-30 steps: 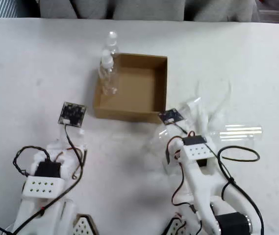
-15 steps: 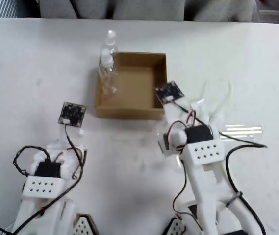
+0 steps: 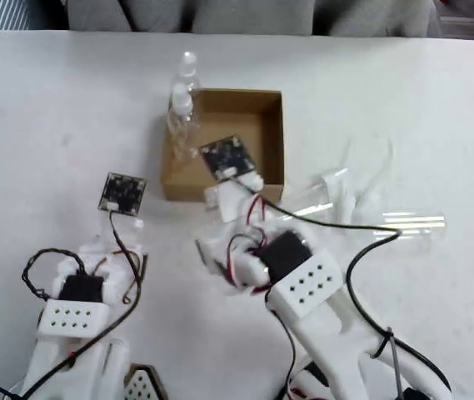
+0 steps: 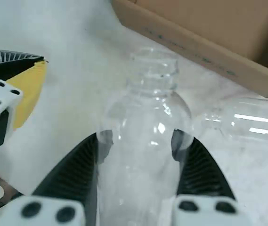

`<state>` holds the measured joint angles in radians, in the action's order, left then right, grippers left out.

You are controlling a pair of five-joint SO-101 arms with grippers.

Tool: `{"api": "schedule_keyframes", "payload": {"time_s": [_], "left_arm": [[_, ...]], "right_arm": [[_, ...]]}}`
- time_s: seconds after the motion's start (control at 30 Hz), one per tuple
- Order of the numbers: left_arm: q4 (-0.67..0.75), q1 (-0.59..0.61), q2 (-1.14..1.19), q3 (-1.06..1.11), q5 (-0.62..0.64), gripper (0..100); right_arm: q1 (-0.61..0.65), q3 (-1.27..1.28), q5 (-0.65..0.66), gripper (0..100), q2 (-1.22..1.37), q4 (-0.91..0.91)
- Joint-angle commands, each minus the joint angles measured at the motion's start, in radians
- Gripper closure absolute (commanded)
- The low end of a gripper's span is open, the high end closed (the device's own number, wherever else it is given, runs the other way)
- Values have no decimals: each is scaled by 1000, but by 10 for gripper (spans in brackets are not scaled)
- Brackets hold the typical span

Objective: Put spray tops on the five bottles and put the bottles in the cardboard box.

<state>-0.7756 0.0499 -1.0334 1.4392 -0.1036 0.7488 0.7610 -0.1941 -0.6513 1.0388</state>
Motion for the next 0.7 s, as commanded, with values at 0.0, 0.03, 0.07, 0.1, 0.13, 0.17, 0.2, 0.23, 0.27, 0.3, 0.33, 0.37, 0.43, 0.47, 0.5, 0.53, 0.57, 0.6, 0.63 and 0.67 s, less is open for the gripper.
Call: {"api": "schedule_keyframes", "payload": {"time_s": [0.0,0.03,0.07,0.1,0.13,0.17,0.2,0.23,0.27,0.3,0.33,0.37,0.43,0.47,0.5,0.53,0.57,0.6,0.63,0.67], "left_arm": [[25,-19,-21,-6,-6,972],[25,-19,-21,-6,-6,972],[25,-19,-21,-6,-6,972],[25,-19,-21,-6,-6,972],[25,-19,-21,-6,-6,972],[26,-19,-21,-6,-6,972],[26,-19,-21,-6,-6,972],[26,-19,-21,-6,-6,972],[26,-19,-21,-6,-6,972],[26,-19,-21,-6,-6,972],[26,-19,-21,-6,-6,972],[26,-19,-21,-6,-6,972],[26,-19,-21,-6,-6,972],[26,-19,-21,-6,-6,972],[26,-19,-21,-6,-6,972],[26,-19,-21,-6,-6,972],[26,-19,-21,-6,-6,972],[26,-19,-21,-6,-6,972],[26,-19,-21,-6,-6,972],[26,-19,-21,-6,-6,972]], "right_arm": [[33,32,-72,918,-24,-120],[42,49,-95,916,-21,-150],[50,58,-110,915,-8,-170],[59,61,-127,915,8,-188],[64,63,-137,915,33,-200],[70,63,-149,915,65,-216],[76,63,-163,914,105,-232],[82,61,-180,914,148,-251],[88,61,-196,914,189,-275],[91,61,-210,914,232,-305],[91,61,-222,914,272,-332],[91,61,-235,914,308,-357],[91,60,-256,914,360,-390],[90,52,-267,914,372,-397],[90,46,-275,913,381,-398],[90,43,-276,911,384,-398],[91,43,-275,899,384,-397],[91,41,-275,874,383,-395],[91,41,-275,839,383,-394],[91,41,-275,794,386,-392]]}}
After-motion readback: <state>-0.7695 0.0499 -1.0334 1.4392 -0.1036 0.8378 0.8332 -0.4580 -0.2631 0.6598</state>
